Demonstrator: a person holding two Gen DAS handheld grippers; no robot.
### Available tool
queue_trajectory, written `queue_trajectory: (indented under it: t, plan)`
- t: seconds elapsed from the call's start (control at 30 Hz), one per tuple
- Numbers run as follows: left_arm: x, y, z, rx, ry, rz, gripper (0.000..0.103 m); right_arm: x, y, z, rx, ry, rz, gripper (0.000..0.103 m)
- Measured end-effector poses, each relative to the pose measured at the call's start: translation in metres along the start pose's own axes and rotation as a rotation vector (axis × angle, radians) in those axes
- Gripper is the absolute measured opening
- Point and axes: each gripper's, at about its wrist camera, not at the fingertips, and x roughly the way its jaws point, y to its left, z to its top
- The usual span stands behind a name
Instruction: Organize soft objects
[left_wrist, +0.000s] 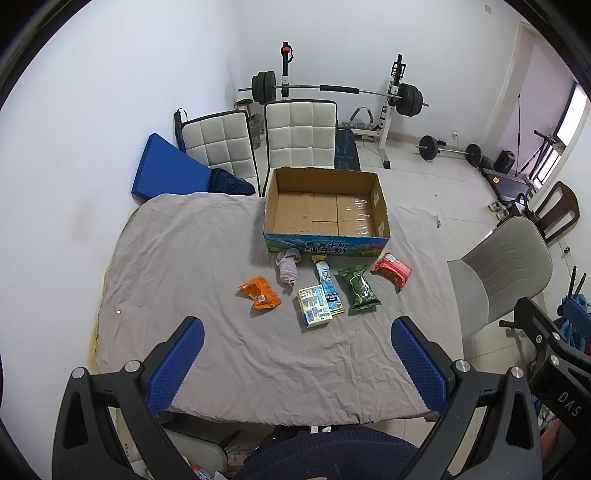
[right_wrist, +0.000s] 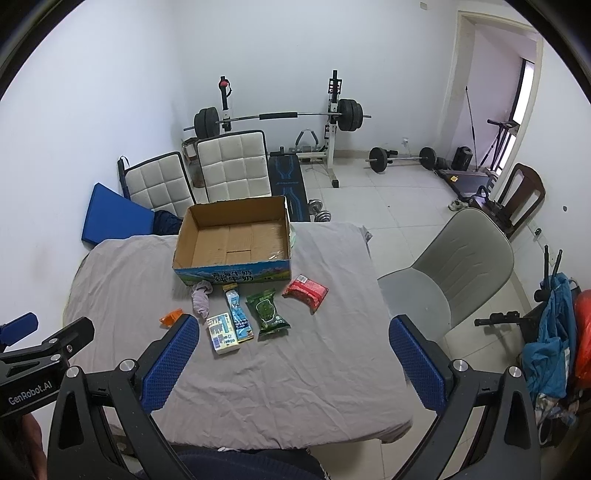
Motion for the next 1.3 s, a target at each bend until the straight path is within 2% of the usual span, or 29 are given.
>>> queue_trajectory:
  t: [0.2,0.3,0.4,0.57,0.73,0.77,0.8,0.87,1.0,1.03,1.07,1.1,1.13,1.23,1.27,1.3]
  plan:
    - [0.017,-0.003,0.008,0.004,-0.016,0.006,0.103,0.022,-0.009,0.005,0.024,0.038,0.01,0.103]
    - [0.049,-0.003,0.022,-0.002,0.003,0.021,0.103,0.052,-0.019,0.012,0.043,0.074,0.02,0.103]
    - [0.096,-0.002,0.032,-0.012,0.048,0.021,0.103,0.101,-0.031,0.02,0.055,0.125,0.031,0.103]
    - [0.212,-0.002,0.033,-0.036,0.23,0.013,0.103,0.219,-0.032,0.017,0.019,0.269,0.054,0.103]
    - [0.329,-0.004,0.009,-0.133,0.433,-0.045,0.081,0.364,-0.009,-0.007,-0.06,0.465,0.09,0.103]
    - [0.351,-0.007,0.002,-0.151,0.473,-0.057,0.07,0.389,-0.003,-0.013,-0.07,0.496,0.094,0.102]
    - [0.366,-0.01,-0.002,-0.153,0.499,-0.063,0.066,0.406,0.0,-0.018,-0.073,0.513,0.101,0.102]
    - [0.402,-0.018,-0.013,-0.147,0.566,-0.043,0.066,0.447,0.007,-0.03,-0.09,0.561,0.108,0.102]
    - [0.451,-0.027,-0.028,-0.141,0.647,-0.026,0.066,0.5,0.021,-0.043,-0.08,0.623,0.136,0.101]
    - [0.462,-0.028,-0.032,-0.134,0.669,-0.001,0.068,0.511,0.025,-0.045,-0.079,0.639,0.143,0.1]
    - [0.469,-0.028,-0.035,-0.149,0.672,-0.024,0.069,0.523,0.031,-0.05,-0.08,0.666,0.16,0.1]
    - [0.474,-0.028,-0.038,-0.179,0.677,-0.07,0.069,0.531,0.035,-0.053,-0.079,0.687,0.171,0.097]
    - [0.476,-0.029,-0.039,-0.19,0.68,-0.085,0.068,0.539,0.039,-0.057,-0.08,0.709,0.178,0.094]
    - [0.47,-0.036,-0.042,-0.164,0.662,-0.082,0.068,0.56,0.048,-0.07,-0.064,0.764,0.214,0.072]
    - [0.467,-0.037,-0.045,-0.15,0.659,-0.073,0.068,0.564,0.049,-0.075,-0.055,0.783,0.228,0.063]
    - [0.463,-0.037,-0.045,-0.136,0.66,-0.065,0.067,0.566,0.049,-0.079,-0.049,0.795,0.225,0.059]
